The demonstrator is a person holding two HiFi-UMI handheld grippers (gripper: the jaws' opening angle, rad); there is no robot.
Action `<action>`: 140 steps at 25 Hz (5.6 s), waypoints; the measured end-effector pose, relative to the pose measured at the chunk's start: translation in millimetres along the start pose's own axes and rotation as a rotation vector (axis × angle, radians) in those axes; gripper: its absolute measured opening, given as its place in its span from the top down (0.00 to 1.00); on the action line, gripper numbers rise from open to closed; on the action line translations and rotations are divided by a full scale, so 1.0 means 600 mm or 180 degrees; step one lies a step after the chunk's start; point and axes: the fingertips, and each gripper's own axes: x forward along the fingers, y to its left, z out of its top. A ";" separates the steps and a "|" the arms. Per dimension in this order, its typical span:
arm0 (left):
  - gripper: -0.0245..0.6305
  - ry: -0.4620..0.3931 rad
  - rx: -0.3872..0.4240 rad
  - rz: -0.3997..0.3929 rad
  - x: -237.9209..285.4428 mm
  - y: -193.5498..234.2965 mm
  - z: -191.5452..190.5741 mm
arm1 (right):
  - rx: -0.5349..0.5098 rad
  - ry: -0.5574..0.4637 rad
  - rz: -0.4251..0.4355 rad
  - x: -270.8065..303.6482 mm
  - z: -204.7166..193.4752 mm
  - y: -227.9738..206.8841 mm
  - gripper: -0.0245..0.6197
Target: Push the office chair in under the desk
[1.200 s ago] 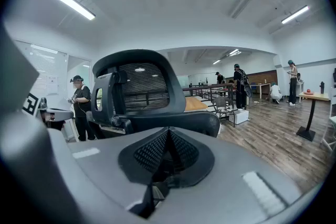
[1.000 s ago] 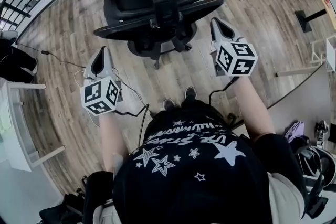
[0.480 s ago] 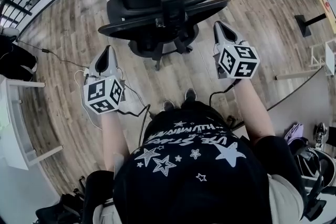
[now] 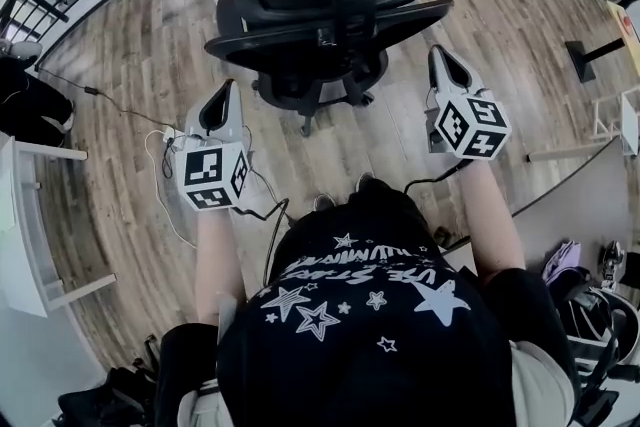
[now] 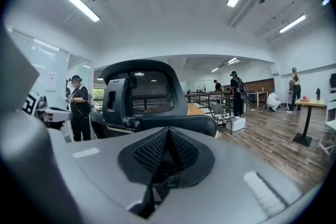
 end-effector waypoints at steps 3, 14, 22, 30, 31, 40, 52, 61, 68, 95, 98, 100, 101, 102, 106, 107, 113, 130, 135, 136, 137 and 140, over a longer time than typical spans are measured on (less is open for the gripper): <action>0.96 -0.0042 0.0029 -0.0078 -0.001 -0.004 0.002 | -0.0168 0.0014 -0.0123 -0.011 -0.003 0.001 0.96; 0.96 -0.0039 0.0126 0.0016 0.034 0.018 0.010 | -0.0748 0.0126 -0.0206 0.027 -0.013 -0.019 0.96; 0.96 -0.0093 0.0403 0.0164 0.080 0.035 0.036 | -0.1520 0.0170 -0.0210 0.078 0.010 -0.064 0.92; 0.72 0.0036 0.1098 0.0175 0.094 0.026 0.023 | -0.2017 0.0323 -0.0055 0.112 -0.006 -0.078 0.61; 0.68 0.0055 0.1179 0.0156 0.095 0.022 0.021 | -0.2084 0.0350 -0.0027 0.115 -0.009 -0.077 0.56; 0.52 0.0388 0.1977 0.0213 0.133 0.013 -0.009 | -0.2670 0.0387 -0.0116 0.155 0.002 -0.079 0.45; 0.53 0.0484 0.2351 0.0314 0.178 0.022 0.004 | -0.3213 0.0534 -0.0020 0.205 -0.009 -0.073 0.48; 0.52 0.0510 0.2309 -0.0109 0.214 0.015 0.010 | -0.3233 0.0606 0.0040 0.244 0.002 -0.094 0.48; 0.52 0.0596 0.2408 -0.0076 0.243 0.033 0.007 | -0.3229 0.0621 0.0077 0.287 0.011 -0.100 0.48; 0.52 0.0943 0.2575 0.0608 0.473 0.246 0.017 | -0.3271 0.0262 0.0227 0.557 0.059 -0.065 0.49; 0.52 0.0916 0.2564 0.0624 0.488 0.276 0.015 | -0.3294 0.0196 0.0244 0.583 0.061 -0.049 0.50; 0.52 0.0917 0.2555 0.0621 0.502 0.293 0.017 | -0.3295 0.0181 0.0245 0.602 0.065 -0.043 0.50; 0.52 0.0921 0.2555 0.0610 0.509 0.300 0.018 | -0.3292 0.0183 0.0245 0.611 0.067 -0.041 0.50; 0.52 0.0921 0.2558 0.0599 0.516 0.307 0.021 | -0.3289 0.0183 0.0243 0.619 0.070 -0.040 0.50; 0.52 0.0831 0.2584 0.0561 0.546 0.328 0.034 | -0.3286 0.0206 0.0201 0.651 0.082 -0.039 0.50; 0.52 0.0801 0.2599 0.0551 0.554 0.336 0.037 | -0.3283 0.0221 0.0184 0.659 0.083 -0.037 0.50; 0.52 0.0697 0.2649 0.0445 0.605 0.398 0.049 | -0.3282 0.0331 0.0063 0.714 0.095 -0.014 0.51; 0.52 0.0423 0.2758 0.0305 0.744 0.512 0.075 | -0.3206 0.0481 -0.0320 0.867 0.120 0.001 0.51; 0.52 0.0337 0.2771 0.0264 0.767 0.537 0.077 | -0.3207 0.0521 -0.0396 0.898 0.125 0.009 0.51; 0.52 0.0327 0.2759 0.0263 0.776 0.543 0.080 | -0.3207 0.0528 -0.0403 0.910 0.128 0.008 0.51; 0.52 0.0324 0.2749 0.0263 0.788 0.548 0.083 | -0.3208 0.0538 -0.0403 0.923 0.131 0.005 0.51; 0.52 0.0336 0.2767 0.0254 0.821 0.559 0.088 | -0.3209 0.0569 -0.0383 0.958 0.140 -0.007 0.51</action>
